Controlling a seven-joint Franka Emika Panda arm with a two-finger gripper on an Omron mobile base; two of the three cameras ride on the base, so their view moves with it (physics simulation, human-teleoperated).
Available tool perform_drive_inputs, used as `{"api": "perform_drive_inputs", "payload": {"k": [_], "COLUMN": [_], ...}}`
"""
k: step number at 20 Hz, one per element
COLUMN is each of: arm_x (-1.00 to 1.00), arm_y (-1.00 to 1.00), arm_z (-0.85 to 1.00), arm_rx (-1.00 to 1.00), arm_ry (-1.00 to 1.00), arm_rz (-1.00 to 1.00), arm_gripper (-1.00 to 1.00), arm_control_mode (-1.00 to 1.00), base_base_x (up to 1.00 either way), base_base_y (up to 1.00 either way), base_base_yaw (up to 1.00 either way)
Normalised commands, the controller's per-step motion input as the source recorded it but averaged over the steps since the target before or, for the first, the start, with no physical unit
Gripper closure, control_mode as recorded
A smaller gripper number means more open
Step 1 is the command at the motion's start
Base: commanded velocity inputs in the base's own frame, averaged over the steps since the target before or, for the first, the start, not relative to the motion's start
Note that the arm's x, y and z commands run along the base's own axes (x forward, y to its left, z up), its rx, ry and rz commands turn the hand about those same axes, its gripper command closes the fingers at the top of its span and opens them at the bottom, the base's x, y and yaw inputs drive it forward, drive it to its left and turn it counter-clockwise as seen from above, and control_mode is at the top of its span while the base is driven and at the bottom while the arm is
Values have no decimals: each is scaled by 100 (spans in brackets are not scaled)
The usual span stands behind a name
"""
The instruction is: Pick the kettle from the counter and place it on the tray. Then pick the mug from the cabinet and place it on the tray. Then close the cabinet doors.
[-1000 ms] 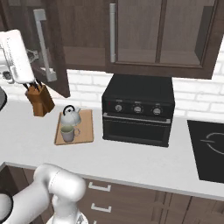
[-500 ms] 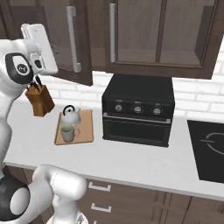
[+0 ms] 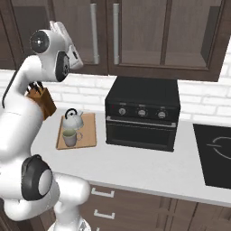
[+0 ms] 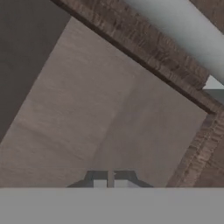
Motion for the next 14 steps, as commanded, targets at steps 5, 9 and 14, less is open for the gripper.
{"api": "perform_drive_inputs", "payload": {"k": [5, 9, 14], "arm_x": [100, 89, 67], "arm_y": [2, 9, 26], "arm_z": [-55, -66, -84], "arm_rx": [0, 0, -5], "arm_ry": [7, 0, 0], "arm_rz": [19, 4, 0], "arm_gripper": [100, 100, 100], "arm_control_mode": [-100, -100, -100], "base_base_x": [0, 0, 0], "base_base_y": [0, 0, 0], "base_base_yaw": [0, 0, 0]}}
